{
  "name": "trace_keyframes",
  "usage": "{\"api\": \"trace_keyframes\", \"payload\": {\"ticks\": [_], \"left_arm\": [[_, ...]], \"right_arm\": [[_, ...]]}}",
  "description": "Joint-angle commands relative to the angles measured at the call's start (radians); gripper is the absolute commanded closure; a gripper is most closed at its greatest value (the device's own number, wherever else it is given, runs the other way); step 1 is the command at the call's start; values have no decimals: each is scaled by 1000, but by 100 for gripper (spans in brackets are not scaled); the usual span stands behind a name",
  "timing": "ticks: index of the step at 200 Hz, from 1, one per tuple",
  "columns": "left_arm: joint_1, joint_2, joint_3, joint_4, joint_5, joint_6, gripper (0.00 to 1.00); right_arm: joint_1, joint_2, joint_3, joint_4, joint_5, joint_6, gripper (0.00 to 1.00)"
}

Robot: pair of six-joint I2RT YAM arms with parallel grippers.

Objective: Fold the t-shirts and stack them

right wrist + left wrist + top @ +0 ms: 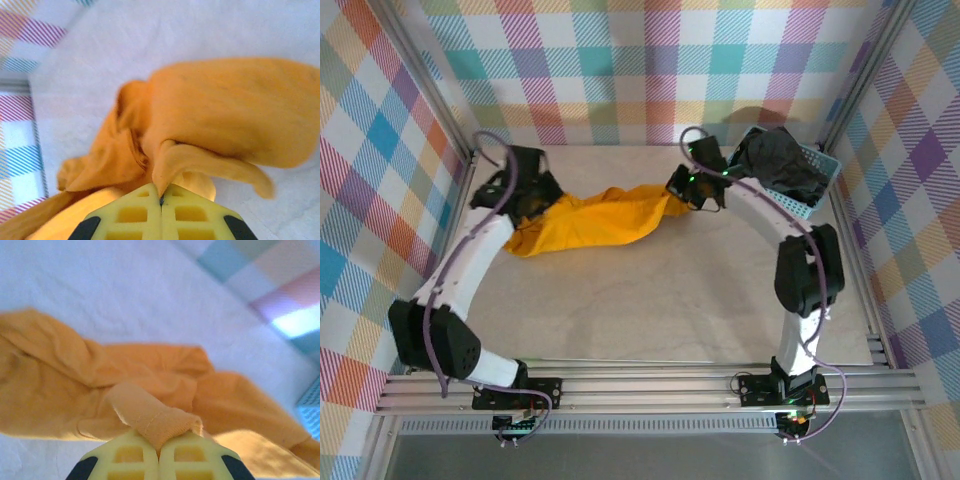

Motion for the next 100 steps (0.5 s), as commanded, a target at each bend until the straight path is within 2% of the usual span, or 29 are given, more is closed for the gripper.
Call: {"api": "trace_keyframes", "payload": {"ticks": [1,22,48,55,79,100], "left_arm": [[39,-61,46,-32,155,3,100],[51,-125,19,-62,212,-37,100],[19,-260,-225,22,341,-206,100],[-13,-312,-307,40,344,-255,100],[-175,-526,-594,101,254,-439,100],[-291,-612,-804,243,267,-573,100]], "right_arm": [[-40,-68,10,-112,23,-44,100],[-62,-106,9,-170,27,-76,100],[-64,-176,-83,-172,23,-101,100],[-64,-202,-126,-167,24,-104,100],[-65,-308,-307,-146,52,-99,100],[-64,-358,-450,-108,24,-95,100]]}}
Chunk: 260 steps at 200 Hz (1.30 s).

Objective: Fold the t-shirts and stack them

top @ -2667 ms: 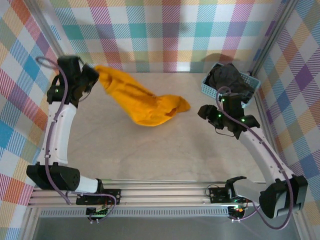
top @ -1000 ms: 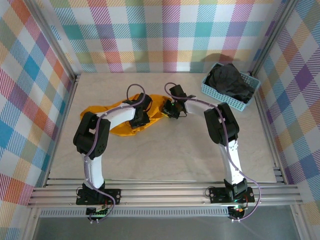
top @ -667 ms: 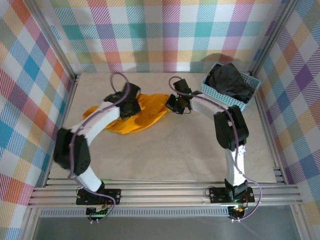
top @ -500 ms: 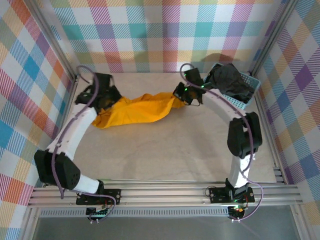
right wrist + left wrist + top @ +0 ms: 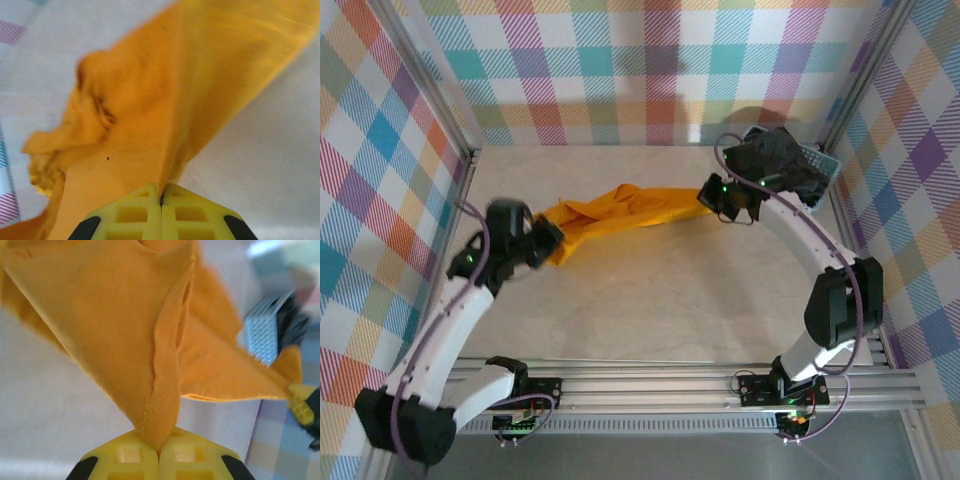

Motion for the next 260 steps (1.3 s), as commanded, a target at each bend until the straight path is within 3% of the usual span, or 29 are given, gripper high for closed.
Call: {"api": "trace_keyframes", "payload": {"ticks": [1,10,35,41,51,70,96,106,138,173,191,225,260], "left_arm": [[-103,-76,-164,154,19,-217,100],[-126,-71,-202,197,43,-227,93],[-141,-23,-174,231,119,-190,33],[-141,-10,-142,190,117,-162,24],[-136,0,-73,98,86,-107,18],[-81,13,10,-41,17,-58,18],[56,145,87,-267,-100,29,38],[69,211,106,-296,-154,71,41],[68,375,88,-144,-99,106,38],[78,483,117,-131,-306,218,49],[120,523,103,-48,-299,271,50],[122,605,81,143,-265,386,52],[124,676,79,227,-254,441,55]], "right_arm": [[6,-61,-120,9,-9,-15,100],[6,-63,-169,21,-24,-10,100],[5,-70,-272,19,17,2,100],[4,-76,-288,17,41,4,100],[4,-85,-313,16,76,8,100],[-5,-89,-337,16,108,12,100],[-10,-87,-342,12,124,12,100],[-9,-90,-342,10,125,10,100],[-10,-108,-356,7,118,4,100],[-9,-124,-385,27,100,10,100],[-9,-124,-384,28,94,5,100],[-9,-115,-376,30,89,-2,100],[-11,-109,-375,36,83,-6,100]]}}
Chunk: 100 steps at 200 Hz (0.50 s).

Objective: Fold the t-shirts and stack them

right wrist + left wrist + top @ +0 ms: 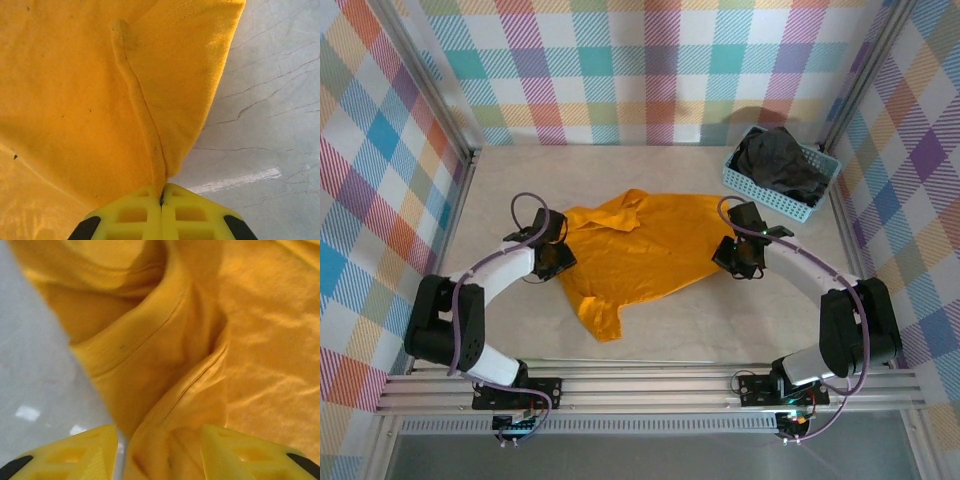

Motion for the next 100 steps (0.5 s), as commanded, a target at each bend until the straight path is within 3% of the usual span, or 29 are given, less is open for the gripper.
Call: {"api": "trace_keyframes", "payload": {"ticks": [1,26,50,67,86,100], "left_arm": [[5,43,-9,92,-4,80,55],[6,70,-6,61,-49,93,53],[18,61,-46,123,-1,103,52],[18,58,-55,134,13,98,56],[18,29,-71,139,26,86,68],[17,-4,-81,130,28,72,70]], "right_arm": [[-8,-3,5,4,-10,-9,100],[-11,2,5,9,-16,-11,100],[-12,7,4,14,-22,-11,100],[-13,9,5,15,-24,-11,100],[-12,9,8,15,-23,-12,100],[-13,11,11,16,-23,-15,100]]}}
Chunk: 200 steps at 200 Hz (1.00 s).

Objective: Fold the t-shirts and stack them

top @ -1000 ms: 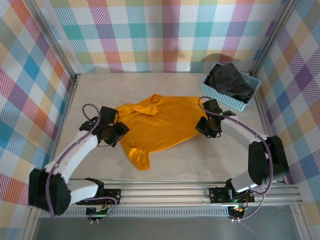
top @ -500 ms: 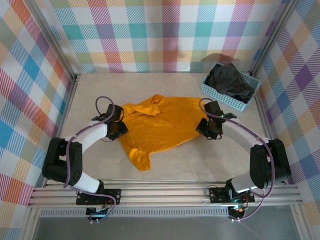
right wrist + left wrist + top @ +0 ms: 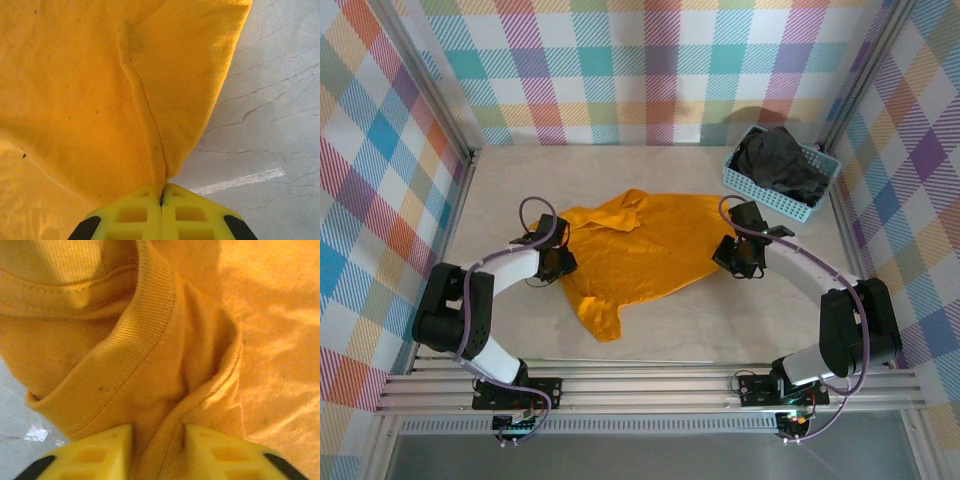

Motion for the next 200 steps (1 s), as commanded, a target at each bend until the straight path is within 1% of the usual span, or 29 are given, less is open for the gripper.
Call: {"api": "trace_keyframes", "payload": {"ticks": [1,26,34,50,60,77,83,93,105,119,136,148,177,200], "left_arm": [[9,-66,-24,10,22,-7,70],[9,-120,-44,2,27,-18,70],[9,-126,-44,-3,28,-17,72],[9,-125,-39,-12,39,-13,74],[9,-122,-36,-13,47,-9,78],[9,-103,-29,-24,47,0,78],[9,-96,-24,-37,32,3,77],[9,-87,-16,-62,-9,7,67],[12,-84,-14,-72,-46,5,63],[17,-75,-16,-41,-24,15,57],[17,-58,-15,2,10,32,53],[17,-45,-11,20,22,39,54],[17,-8,8,20,49,58,60],[15,-28,-3,20,57,53,64]], "right_arm": [[-6,12,11,7,-12,-14,100],[-7,15,10,11,-14,-10,100],[-6,17,10,13,-15,-10,100],[-6,19,10,15,-18,-8,100],[-7,17,9,14,-16,-7,100],[-6,13,7,12,-16,-9,100],[-6,12,7,12,-16,-10,100],[-6,11,8,11,-18,-12,100],[-6,11,8,10,-20,-15,100],[-7,12,8,11,-22,-16,100],[-7,15,11,11,-23,-16,100],[-6,17,14,9,-23,-18,100],[-9,19,18,8,-21,-21,100],[-12,23,19,9,-24,-21,100]]}}
